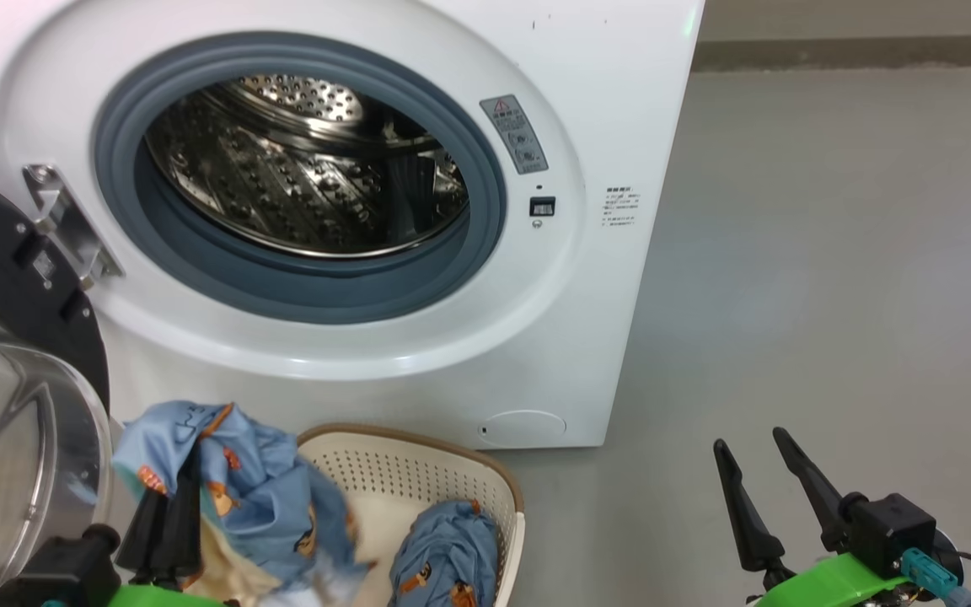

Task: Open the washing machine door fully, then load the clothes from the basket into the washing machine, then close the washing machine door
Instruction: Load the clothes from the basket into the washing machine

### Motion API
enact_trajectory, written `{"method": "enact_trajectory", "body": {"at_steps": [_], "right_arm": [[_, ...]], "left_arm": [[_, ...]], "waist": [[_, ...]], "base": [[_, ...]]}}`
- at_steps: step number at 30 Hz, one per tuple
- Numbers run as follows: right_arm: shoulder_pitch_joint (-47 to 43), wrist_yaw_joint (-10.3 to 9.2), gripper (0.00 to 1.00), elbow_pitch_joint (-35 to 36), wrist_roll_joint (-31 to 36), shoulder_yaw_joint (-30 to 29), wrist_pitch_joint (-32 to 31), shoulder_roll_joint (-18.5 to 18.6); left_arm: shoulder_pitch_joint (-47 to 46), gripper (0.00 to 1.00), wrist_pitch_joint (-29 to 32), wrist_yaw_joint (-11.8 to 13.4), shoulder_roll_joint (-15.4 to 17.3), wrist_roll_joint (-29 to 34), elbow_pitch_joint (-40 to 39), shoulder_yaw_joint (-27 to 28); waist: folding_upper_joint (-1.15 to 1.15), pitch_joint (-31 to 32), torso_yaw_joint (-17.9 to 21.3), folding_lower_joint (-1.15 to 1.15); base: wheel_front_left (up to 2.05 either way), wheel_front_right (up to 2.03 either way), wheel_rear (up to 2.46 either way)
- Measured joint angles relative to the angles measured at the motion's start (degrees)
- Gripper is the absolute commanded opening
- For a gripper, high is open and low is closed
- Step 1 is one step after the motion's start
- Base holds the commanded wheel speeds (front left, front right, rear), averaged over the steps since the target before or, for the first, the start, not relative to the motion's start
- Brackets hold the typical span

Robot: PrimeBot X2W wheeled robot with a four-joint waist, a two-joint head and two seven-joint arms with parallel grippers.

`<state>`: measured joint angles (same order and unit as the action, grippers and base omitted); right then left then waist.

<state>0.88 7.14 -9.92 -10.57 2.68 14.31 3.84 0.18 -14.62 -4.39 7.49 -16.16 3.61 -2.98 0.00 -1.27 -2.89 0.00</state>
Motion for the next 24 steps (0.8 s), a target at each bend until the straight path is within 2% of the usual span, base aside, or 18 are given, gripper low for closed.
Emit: {"method": "enact_trajectory", "body": {"at_steps": [10, 24], "right_arm": [[-1.9, 0.0, 1.0, 0.4, 0.0, -0.2, 0.0, 0.0], [-1.9, 0.0, 1.0, 0.6, 0.0, -0.9, 0.0, -0.1]], "left_arm": [[2.2, 0.0, 0.0, -1.0, -1.2, 0.8, -0.5, 1.8], [2.0, 0.0, 0.0, -2.0, -2.9, 0.8, -0.3, 2.6]], "waist": [[0.0, 1.5, 0.9, 0.0], [0.0, -1.3, 0.9, 0.0]], "base": [[0.0, 0.0, 0.0], [0.0, 0.0, 0.0]]}}
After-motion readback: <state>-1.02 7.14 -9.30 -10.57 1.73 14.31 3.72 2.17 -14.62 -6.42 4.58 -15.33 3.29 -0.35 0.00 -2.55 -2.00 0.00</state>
